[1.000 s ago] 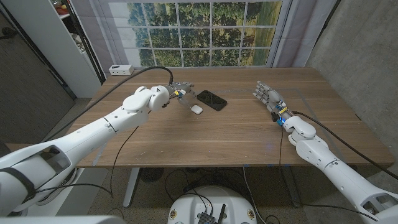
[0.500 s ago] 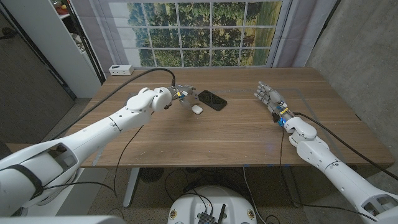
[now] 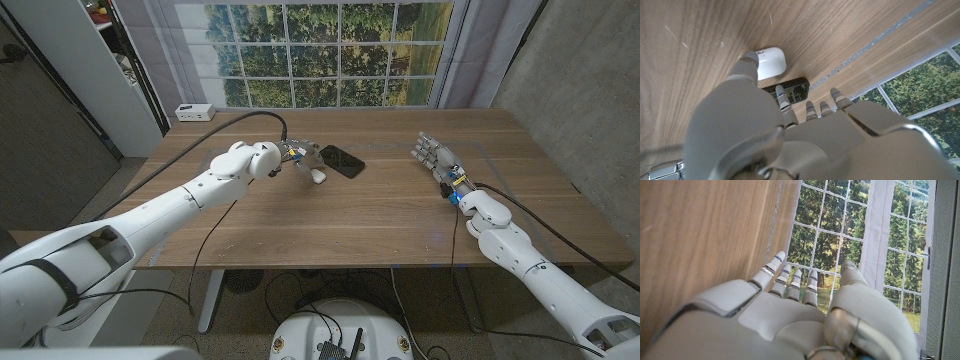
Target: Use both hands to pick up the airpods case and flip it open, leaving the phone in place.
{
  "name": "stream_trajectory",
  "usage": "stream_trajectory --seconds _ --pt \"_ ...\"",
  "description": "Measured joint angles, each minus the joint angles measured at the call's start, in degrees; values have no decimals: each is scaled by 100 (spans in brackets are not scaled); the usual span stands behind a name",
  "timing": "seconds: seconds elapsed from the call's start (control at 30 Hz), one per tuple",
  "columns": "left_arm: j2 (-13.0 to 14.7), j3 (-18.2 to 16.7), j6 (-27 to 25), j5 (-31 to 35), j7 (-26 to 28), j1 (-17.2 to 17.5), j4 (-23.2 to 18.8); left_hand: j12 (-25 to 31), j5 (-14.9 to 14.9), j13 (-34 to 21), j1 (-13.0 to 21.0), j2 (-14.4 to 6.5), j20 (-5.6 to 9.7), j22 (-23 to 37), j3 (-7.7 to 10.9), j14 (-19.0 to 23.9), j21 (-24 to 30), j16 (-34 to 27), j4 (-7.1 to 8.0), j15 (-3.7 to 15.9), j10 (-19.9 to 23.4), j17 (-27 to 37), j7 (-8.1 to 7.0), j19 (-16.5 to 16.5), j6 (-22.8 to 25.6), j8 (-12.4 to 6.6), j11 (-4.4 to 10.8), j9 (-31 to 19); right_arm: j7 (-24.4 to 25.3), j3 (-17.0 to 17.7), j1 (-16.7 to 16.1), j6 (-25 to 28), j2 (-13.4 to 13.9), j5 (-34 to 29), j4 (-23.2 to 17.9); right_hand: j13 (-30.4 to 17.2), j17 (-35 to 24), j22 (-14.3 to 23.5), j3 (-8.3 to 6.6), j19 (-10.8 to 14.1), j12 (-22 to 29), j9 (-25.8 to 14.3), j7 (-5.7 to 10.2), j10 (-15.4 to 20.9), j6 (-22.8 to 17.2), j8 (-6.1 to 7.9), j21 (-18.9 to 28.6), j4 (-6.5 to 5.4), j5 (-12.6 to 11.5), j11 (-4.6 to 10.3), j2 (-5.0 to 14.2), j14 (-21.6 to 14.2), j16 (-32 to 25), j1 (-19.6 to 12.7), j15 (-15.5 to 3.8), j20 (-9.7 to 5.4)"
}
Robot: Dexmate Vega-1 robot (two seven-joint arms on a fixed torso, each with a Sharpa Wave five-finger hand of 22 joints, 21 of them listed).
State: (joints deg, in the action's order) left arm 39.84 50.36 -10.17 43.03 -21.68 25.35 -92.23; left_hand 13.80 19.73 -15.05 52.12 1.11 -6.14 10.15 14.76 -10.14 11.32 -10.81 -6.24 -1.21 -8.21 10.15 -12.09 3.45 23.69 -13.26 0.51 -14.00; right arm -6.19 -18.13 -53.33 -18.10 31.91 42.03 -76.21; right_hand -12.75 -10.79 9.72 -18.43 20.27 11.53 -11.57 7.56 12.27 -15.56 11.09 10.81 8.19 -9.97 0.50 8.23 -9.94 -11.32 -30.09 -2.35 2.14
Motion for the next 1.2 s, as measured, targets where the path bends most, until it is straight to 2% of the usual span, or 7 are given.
stream_trajectory --seconds 0.43,0.67,0.87,0.9,1.03,1.13,1.2 --pt "-126 177 27 31 -68 -143 237 0 -28 43 168 -168 32 0 -54 32 0 0 -8 30 2 0 -29 -31 582 -187 43 -26 87 74 -170 -41 16 44 -109 0 0 0 0 0 0 0 0 0 0 0 0 0 0 0 0 0 0 0 0 0" --pt "-173 243 23 52 2 -185 333 90 -122 116 349 -347 -12 0 -86 32 0 0 -41 74 233 -9 18 -155 1290 -382 206 -52 128 105 -236 -72 24 54 -156 0 0 0 0 0 35 0 0 0 0 0 0 0 0 0 0 0 0 0 0 0" --pt "-161 246 23 20 155 -130 312 189 -211 160 557 -419 125 13 -182 210 56 -44 -88 243 539 -30 44 -352 1327 -406 365 -61 142 114 -277 -102 27 60 -186 0 0 0 0 0 35 0 0 21 0 0 0 0 0 21 0 0 0 0 0 0" --pt "-161 246 24 8 172 -130 312 202 -235 172 559 -421 125 13 -194 239 67 -44 -99 253 575 -30 60 -366 1350 -524 351 -62 142 115 -282 -102 27 60 -191 0 0 0 0 0 35 0 0 21 0 0 0 0 0 22 0 -2 -23 0 2 0" --pt "-126 207 25 -59 275 -62 239 211 -275 175 599 -379 142 13 -229 331 77 -44 -105 285 630 -30 56 -411 1567 -543 362 -62 143 116 -301 -110 39 61 -219 0 0 0 0 0 34 0 3 21 -3 43 0 0 -23 22 0 -20 -44 0 20 0" --pt "-23 63 5 -100 375 94 -14 234 -300 182 600 -380 173 13 -245 354 77 -44 -89 308 681 -30 62 -442 1573 -544 367 -62 134 116 -314 -117 58 61 -251 0 0 0 0 -31 34 0 1 21 -170 102 0 0 -23 22 0 -20 -44 0 20 31" --pt "-23 63 -28 -114 424 94 -14 234 -301 202 600 -380 152 13 -245 361 77 -44 -89 315 711 -30 62 -464 1573 -544 337 -62 134 117 -315 -117 69 61 -265 0 3 0 0 -45 34 0 -30 21 -242 111 0 0 -23 22 21 -20 -44 -30 20 45"
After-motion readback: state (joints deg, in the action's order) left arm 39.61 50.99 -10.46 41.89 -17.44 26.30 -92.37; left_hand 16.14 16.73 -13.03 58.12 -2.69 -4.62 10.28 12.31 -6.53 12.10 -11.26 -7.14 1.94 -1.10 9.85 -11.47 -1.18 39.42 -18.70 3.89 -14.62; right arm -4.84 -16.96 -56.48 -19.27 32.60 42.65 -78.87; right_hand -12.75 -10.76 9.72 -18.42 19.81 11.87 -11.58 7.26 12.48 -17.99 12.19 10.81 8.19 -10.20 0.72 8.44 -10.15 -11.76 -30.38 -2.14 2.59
